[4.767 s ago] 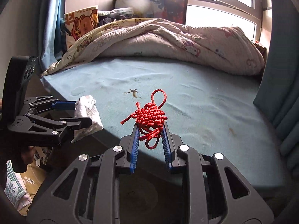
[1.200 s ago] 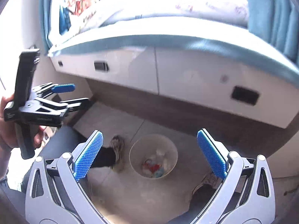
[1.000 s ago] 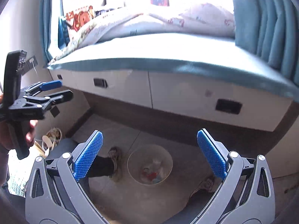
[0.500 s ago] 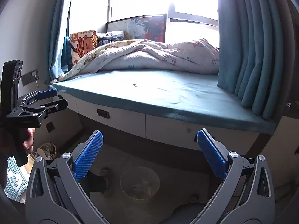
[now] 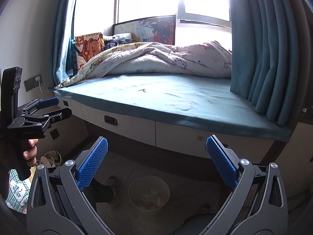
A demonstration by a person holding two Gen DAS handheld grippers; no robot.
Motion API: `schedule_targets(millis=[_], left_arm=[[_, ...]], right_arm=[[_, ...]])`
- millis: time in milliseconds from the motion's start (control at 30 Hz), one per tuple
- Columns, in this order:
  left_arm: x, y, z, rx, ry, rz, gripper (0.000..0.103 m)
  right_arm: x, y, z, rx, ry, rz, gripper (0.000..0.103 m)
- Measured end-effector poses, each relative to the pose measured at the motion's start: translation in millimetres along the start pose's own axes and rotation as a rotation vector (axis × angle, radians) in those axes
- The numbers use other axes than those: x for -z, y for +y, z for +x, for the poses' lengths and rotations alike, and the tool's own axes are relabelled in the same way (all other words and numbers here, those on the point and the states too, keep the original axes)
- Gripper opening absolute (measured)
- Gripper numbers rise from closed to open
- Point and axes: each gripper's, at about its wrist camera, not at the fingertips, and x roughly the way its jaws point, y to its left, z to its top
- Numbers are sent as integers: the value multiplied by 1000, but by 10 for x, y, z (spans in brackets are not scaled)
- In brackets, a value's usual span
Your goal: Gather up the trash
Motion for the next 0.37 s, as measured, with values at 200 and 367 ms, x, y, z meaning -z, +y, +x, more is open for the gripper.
schedule_targets(millis=[200,367], left_arm=[[-22,-21,6,-28,-10,18,97],[-45,14,21,-22,2,3,97]], right_arm=[[0,2,-1,-5,-2,-2,98],[-4,-6,0,-2,-2,-1,98]])
